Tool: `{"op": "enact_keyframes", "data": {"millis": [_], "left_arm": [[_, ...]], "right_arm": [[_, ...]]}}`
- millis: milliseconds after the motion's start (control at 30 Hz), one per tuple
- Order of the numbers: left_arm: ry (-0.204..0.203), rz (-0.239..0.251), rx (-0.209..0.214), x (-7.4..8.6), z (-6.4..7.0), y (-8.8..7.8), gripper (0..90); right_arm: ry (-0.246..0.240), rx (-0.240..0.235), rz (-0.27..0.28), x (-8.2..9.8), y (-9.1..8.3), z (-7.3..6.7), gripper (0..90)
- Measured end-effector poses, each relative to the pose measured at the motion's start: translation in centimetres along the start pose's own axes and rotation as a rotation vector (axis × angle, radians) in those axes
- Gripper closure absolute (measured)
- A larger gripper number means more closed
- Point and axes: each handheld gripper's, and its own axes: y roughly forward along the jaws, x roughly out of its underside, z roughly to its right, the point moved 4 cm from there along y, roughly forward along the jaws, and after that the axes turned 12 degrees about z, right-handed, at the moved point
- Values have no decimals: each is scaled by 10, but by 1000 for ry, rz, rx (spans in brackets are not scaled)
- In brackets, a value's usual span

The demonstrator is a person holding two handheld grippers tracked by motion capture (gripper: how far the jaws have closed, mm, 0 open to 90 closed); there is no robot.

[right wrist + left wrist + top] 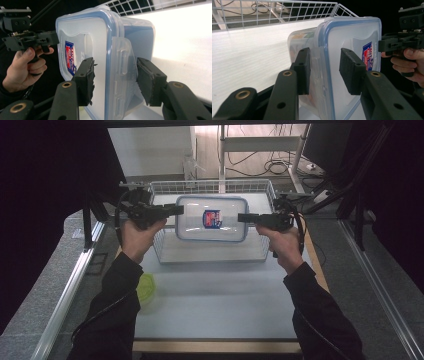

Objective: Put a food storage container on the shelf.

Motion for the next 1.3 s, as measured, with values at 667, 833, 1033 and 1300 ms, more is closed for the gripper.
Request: {"op": "enact_keyframes", "data": {"millis": [667,833,1033,1300], "left_arm": [[-104,3,9,-25,-32,28,545],[-80,-4,-23,-30,-36,34,545],[-7,-47,-99,-27,-37,46,554],[101,-31,-187,-31,-30,50,527]], "right_arm": [[120,26,56,-36,25,18,482],[141,37,61,-40,29,23,474],[46,129,86,-45,31,23,554],[-57,190,94,-46,30,24,561]]}}
